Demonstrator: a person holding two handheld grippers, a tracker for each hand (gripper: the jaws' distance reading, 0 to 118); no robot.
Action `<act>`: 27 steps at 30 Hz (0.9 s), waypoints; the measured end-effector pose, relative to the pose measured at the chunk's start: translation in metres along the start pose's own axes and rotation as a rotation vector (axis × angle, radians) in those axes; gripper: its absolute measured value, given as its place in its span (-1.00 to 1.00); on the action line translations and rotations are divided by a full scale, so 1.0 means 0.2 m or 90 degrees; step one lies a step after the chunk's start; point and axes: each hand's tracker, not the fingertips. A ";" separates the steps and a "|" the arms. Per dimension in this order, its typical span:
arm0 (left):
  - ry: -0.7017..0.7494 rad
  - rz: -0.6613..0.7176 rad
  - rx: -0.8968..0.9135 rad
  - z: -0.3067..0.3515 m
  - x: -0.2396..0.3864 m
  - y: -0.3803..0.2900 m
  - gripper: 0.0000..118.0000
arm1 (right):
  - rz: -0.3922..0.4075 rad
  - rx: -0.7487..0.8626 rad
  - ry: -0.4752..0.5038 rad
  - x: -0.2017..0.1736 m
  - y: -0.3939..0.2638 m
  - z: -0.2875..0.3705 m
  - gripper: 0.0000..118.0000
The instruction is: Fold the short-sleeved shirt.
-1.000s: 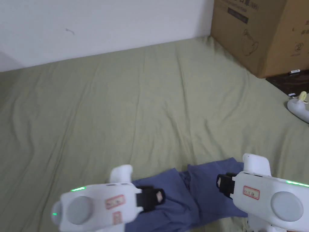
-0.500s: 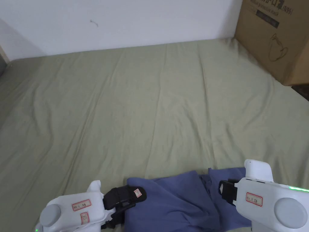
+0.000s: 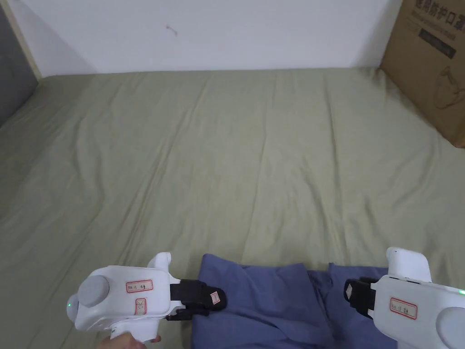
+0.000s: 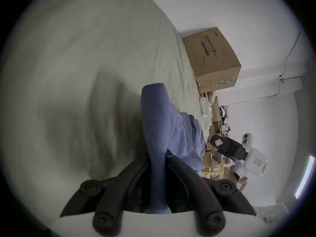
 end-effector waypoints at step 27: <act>0.262 0.002 0.131 0.97 -0.02 0.16 -0.91 | 0.064 -0.036 0.026 -0.22 -0.04 -0.08 -1.00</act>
